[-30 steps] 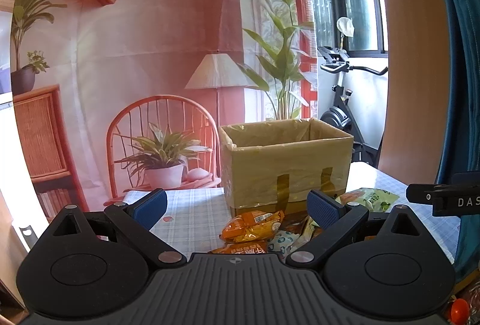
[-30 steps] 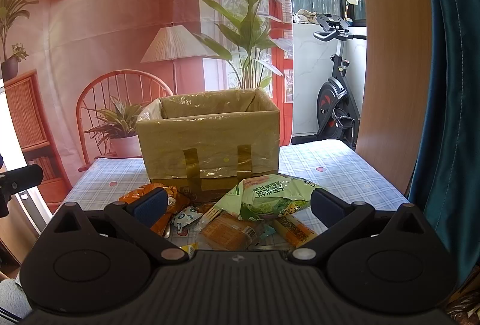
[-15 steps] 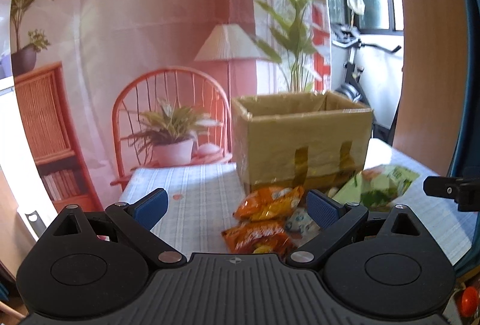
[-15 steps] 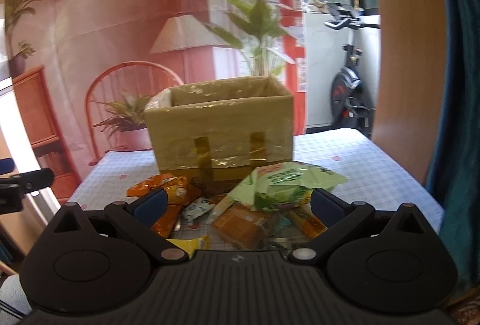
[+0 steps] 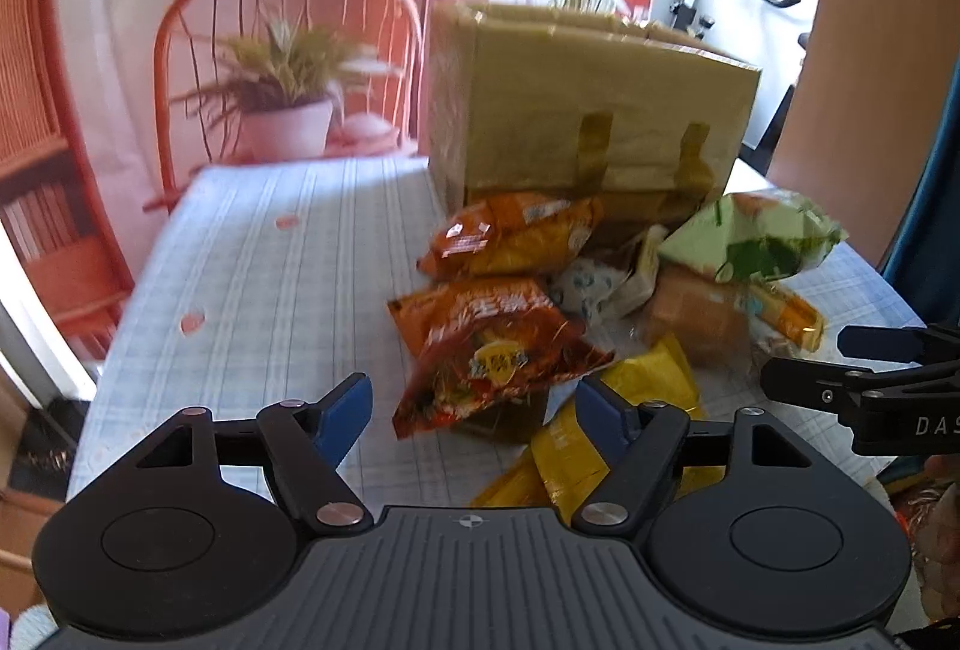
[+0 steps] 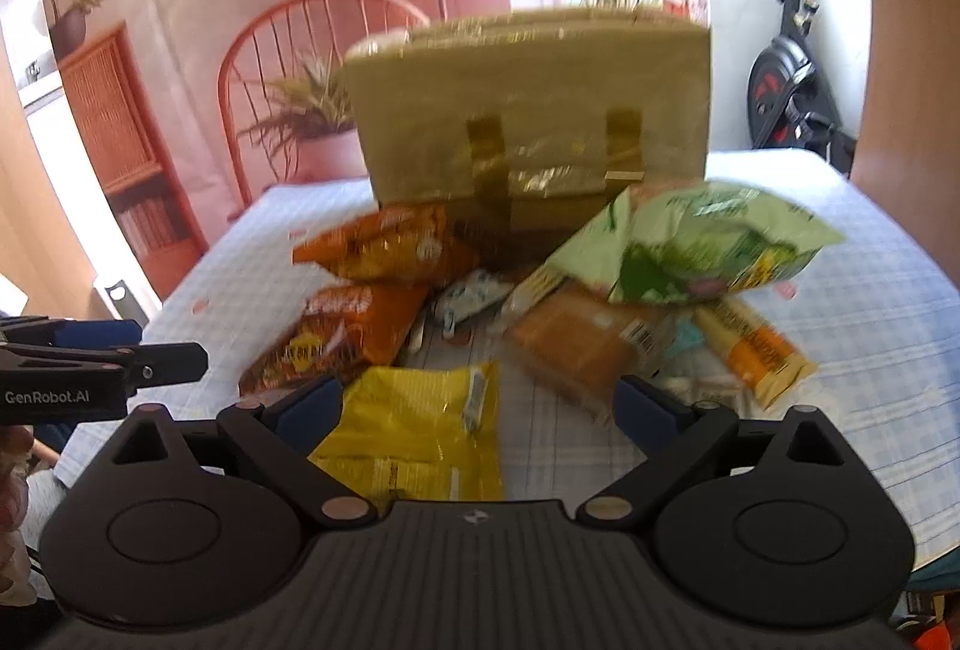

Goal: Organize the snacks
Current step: 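Grasp the orange chip bag with left tool while right tool grasps yellow packet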

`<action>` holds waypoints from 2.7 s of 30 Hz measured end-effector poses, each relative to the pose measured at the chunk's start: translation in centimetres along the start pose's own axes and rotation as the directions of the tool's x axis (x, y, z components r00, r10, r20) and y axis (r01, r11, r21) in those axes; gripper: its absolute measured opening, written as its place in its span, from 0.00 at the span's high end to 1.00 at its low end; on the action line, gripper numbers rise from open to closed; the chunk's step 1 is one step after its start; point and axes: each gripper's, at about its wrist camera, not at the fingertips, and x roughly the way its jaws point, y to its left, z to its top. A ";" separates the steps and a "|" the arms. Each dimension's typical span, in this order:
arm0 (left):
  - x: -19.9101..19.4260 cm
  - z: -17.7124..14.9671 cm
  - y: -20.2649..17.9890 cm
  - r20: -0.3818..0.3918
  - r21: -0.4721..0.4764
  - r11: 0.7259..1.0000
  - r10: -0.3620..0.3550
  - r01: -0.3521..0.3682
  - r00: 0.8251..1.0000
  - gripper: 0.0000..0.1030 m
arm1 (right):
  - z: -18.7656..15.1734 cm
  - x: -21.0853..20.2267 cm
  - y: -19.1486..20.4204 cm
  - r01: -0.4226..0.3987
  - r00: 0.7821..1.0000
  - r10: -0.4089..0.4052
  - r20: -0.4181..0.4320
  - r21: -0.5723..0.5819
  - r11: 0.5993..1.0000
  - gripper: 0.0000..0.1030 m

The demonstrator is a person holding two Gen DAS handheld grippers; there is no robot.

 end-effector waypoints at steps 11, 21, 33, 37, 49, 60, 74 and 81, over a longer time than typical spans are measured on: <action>2.5 -0.4 3.1 -0.061 -0.126 0.991 0.048 -0.055 0.997 0.25 | -0.9 5.6 1.1 -0.063 0.989 0.058 -0.139 -0.031 0.998 0.04; 3.4 -0.6 3.7 -0.046 -0.164 0.985 0.052 -0.059 0.998 0.25 | -1.7 8.3 3.8 -0.096 0.972 0.073 -0.221 -0.095 0.991 0.01; 4.7 -1.3 4.9 -0.071 -0.203 0.978 0.039 -0.053 0.997 0.25 | -2.4 10.8 4.5 -0.103 0.963 0.076 -0.258 -0.091 0.991 0.00; 4.9 -1.4 4.8 -0.077 -0.199 0.979 0.034 -0.049 0.996 0.25 | -2.6 11.0 4.2 -0.098 0.966 0.075 -0.249 -0.083 0.992 0.00; 8.9 2.3 4.4 -0.080 -0.283 0.955 -0.121 0.094 0.989 0.14 | -2.5 10.8 0.8 -0.059 0.977 0.061 -0.206 0.019 0.998 0.00; 15.1 4.9 3.3 -0.186 -0.374 0.925 -0.140 0.061 0.973 0.12 | -3.0 10.6 0.4 -0.089 0.980 0.092 -0.177 0.024 0.996 0.00; 15.9 3.2 3.2 -0.167 -0.348 0.931 -0.177 0.110 0.970 0.26 | -3.5 10.4 -0.1 -0.122 0.981 0.126 -0.149 0.039 0.992 0.00; 13.9 2.7 3.5 -0.144 -0.330 0.934 -0.192 0.136 0.971 0.35 | -3.5 9.9 -0.1 -0.130 0.982 0.134 -0.135 0.037 0.991 0.04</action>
